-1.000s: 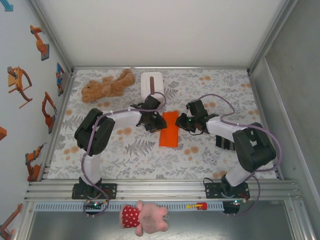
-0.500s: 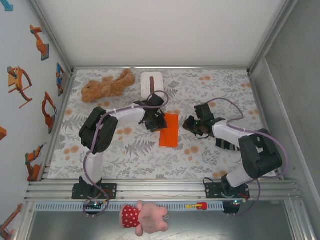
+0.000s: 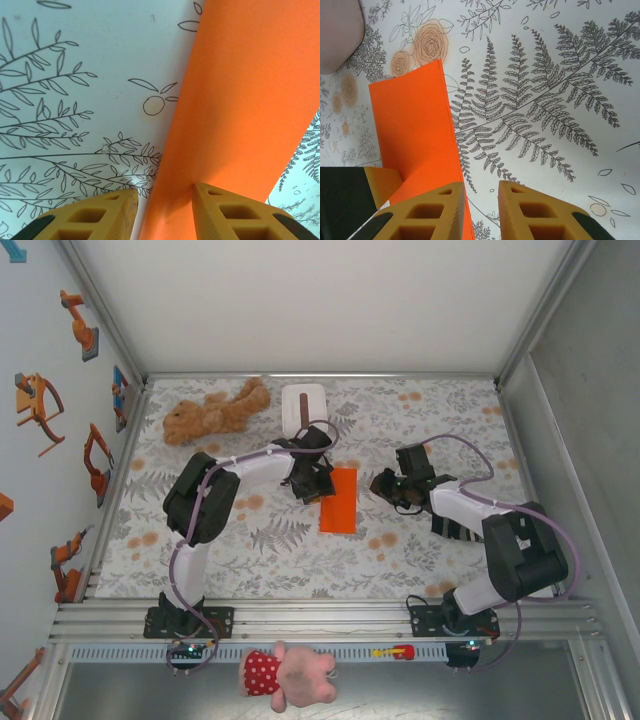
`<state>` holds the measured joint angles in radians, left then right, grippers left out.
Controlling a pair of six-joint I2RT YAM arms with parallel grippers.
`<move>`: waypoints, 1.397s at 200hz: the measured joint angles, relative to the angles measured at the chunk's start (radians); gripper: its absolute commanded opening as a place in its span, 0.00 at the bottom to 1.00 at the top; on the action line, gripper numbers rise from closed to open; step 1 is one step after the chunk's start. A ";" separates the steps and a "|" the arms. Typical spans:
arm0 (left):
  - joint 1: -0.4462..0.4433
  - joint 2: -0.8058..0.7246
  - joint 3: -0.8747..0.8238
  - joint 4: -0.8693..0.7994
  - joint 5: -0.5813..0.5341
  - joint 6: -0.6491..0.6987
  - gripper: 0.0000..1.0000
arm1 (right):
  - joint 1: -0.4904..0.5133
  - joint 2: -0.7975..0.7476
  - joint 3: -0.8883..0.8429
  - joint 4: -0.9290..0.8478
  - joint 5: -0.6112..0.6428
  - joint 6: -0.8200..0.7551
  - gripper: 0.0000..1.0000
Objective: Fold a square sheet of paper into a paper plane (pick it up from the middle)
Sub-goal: First fold in half a square sheet of paper at the center of the table, then hold the square sheet of paper at the center of the table.
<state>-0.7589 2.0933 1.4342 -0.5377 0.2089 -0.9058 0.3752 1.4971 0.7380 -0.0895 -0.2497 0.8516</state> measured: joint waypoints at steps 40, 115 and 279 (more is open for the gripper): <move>0.000 0.012 0.018 -0.023 0.001 0.005 0.38 | 0.000 0.000 -0.009 0.005 -0.011 0.012 0.24; 0.000 0.023 0.036 -0.045 0.005 0.028 0.37 | 0.000 0.008 -0.010 0.043 -0.054 0.016 0.23; 0.000 0.041 0.066 -0.079 0.008 0.031 0.39 | 0.026 0.177 -0.011 0.208 -0.275 0.039 0.07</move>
<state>-0.7589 2.1342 1.5002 -0.6170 0.2165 -0.8749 0.4011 1.6737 0.7265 0.1184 -0.5251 0.8906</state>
